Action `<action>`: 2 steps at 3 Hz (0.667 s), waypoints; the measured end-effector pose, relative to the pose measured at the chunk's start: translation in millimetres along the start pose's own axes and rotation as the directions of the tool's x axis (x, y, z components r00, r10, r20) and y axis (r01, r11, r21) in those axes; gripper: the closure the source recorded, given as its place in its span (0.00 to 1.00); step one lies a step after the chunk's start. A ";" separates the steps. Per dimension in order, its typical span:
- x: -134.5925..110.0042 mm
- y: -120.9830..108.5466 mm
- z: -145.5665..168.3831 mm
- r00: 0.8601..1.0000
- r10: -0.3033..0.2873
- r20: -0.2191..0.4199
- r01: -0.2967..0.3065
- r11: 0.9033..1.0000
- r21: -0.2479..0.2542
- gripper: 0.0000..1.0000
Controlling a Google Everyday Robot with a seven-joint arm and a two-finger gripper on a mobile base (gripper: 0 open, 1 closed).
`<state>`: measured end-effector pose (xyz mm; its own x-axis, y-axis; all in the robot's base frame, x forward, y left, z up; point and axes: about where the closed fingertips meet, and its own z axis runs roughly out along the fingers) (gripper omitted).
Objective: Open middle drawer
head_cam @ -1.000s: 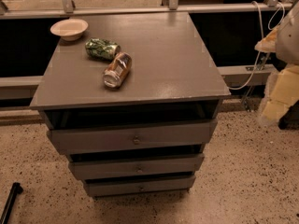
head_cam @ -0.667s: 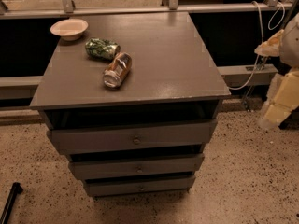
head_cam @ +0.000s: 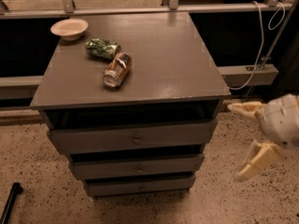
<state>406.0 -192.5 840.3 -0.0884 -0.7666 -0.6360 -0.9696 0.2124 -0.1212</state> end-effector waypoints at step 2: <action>3.7 32.4 -0.4 0.994 -0.045 0.101 0.037 0.996 0.086 0.00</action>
Offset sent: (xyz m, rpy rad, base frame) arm -0.0046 0.0161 -0.0715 -0.0082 -0.5677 -0.1057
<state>374.2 -188.7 834.3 -0.0212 -0.7106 -0.7033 -0.9491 0.2354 -0.2092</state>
